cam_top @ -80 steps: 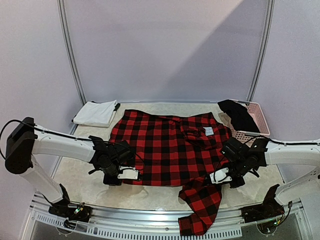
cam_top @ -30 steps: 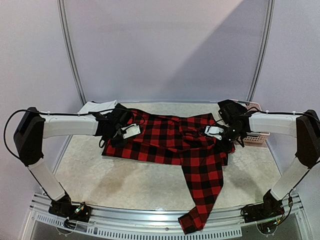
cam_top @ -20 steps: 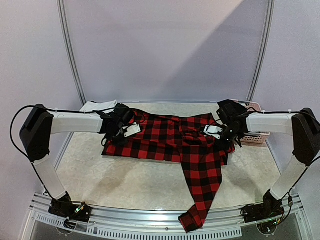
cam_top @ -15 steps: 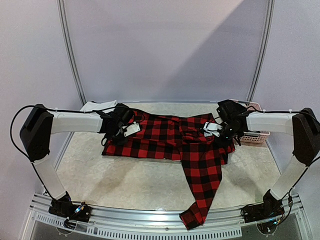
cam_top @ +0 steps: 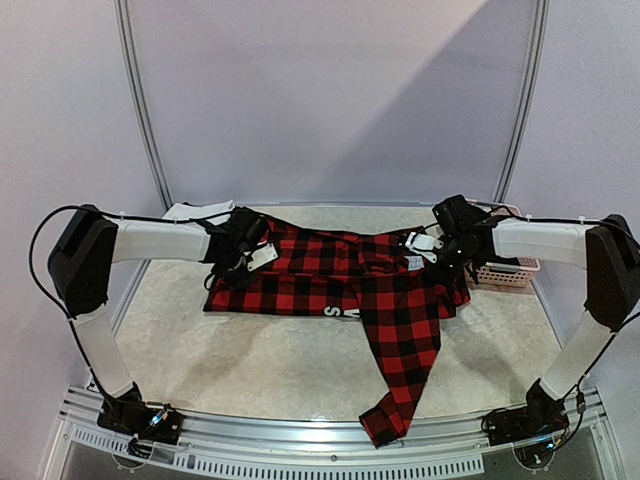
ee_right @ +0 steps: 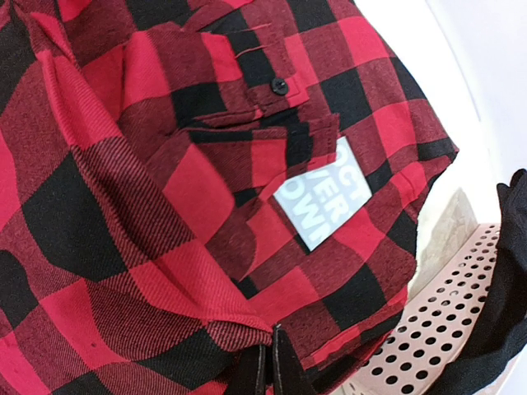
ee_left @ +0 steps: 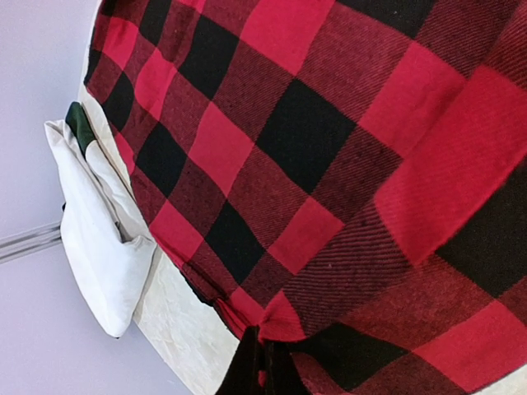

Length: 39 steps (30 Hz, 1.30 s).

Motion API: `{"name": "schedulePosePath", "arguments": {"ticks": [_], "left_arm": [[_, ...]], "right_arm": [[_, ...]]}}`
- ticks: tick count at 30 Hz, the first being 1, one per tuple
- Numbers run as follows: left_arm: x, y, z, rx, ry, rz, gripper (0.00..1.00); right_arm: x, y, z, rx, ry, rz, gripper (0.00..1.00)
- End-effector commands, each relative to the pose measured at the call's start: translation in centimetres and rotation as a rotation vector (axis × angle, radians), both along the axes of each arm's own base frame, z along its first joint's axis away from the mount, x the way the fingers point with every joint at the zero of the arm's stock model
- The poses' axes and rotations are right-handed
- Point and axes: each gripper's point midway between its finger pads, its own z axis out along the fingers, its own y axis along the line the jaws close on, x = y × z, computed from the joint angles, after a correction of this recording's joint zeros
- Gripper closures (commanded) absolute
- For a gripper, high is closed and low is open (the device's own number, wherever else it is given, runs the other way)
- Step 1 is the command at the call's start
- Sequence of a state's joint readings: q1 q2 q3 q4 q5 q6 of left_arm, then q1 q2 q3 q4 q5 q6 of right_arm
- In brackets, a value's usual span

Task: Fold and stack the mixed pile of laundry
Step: Fold the flattened shirt at the center of the board, then move the 1/3-folded shirt to the center of the board.

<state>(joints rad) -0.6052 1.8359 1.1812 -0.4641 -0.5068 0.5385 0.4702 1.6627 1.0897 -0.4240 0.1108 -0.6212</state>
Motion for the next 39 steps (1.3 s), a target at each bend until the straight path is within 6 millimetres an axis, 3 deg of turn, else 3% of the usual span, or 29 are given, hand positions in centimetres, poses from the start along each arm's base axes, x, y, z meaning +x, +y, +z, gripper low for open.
{"name": "schedulePosePath", "arguments": {"ticks": [1, 13, 16, 19, 21, 23, 28, 32, 35, 39], "left_arm": [[0.4, 0.8, 0.3, -0.009, 0.009, 0.050, 0.95], [1.1, 0.7, 1.5, -0.030, -0.045, 0.068, 0.94], [1.6, 1.3, 2.5, -0.016, -0.105, 0.104, 0.74], [1.5, 1.5, 5.2, -0.033, -0.194, 0.128, 0.52], [0.6, 1.5, 6.9, -0.050, -0.228, 0.126, 0.48], [-1.1, 1.6, 7.7, -0.056, -0.214, 0.111, 0.46], [-5.3, 1.9, 7.0, -0.215, -0.082, 0.201, 0.43], [-7.0, 1.6, 5.3, -0.447, 0.031, 0.356, 0.43], [-7.8, 0.9, 3.3, -0.568, 0.095, 0.414, 0.43], [-8.7, -1.2, 2.0, -0.620, 0.191, 0.309, 0.43]], "right_arm": [[0.6, -0.5, -0.8, -0.020, 0.011, -0.041, 0.96], [1.2, -0.1, -0.3, -0.002, 0.010, -0.054, 0.93], [1.3, -0.3, 0.3, -0.001, -0.002, -0.074, 0.87], [1.6, -0.6, 2.8, 0.042, -0.037, -0.105, 0.66], [0.9, -1.3, 4.4, 0.100, 0.000, -0.138, 0.57], [0.1, -2.1, 5.3, 0.151, 0.051, -0.165, 0.55], [-4.4, -3.3, 2.6, 0.147, 0.221, -0.153, 0.54], [-7.0, -4.6, -0.5, 0.083, 0.336, -0.163, 0.51], [-7.5, -4.9, -1.6, 0.095, 0.384, -0.176, 0.49], [-7.6, -4.5, -2.4, 0.114, 0.428, -0.172, 0.47]]}}
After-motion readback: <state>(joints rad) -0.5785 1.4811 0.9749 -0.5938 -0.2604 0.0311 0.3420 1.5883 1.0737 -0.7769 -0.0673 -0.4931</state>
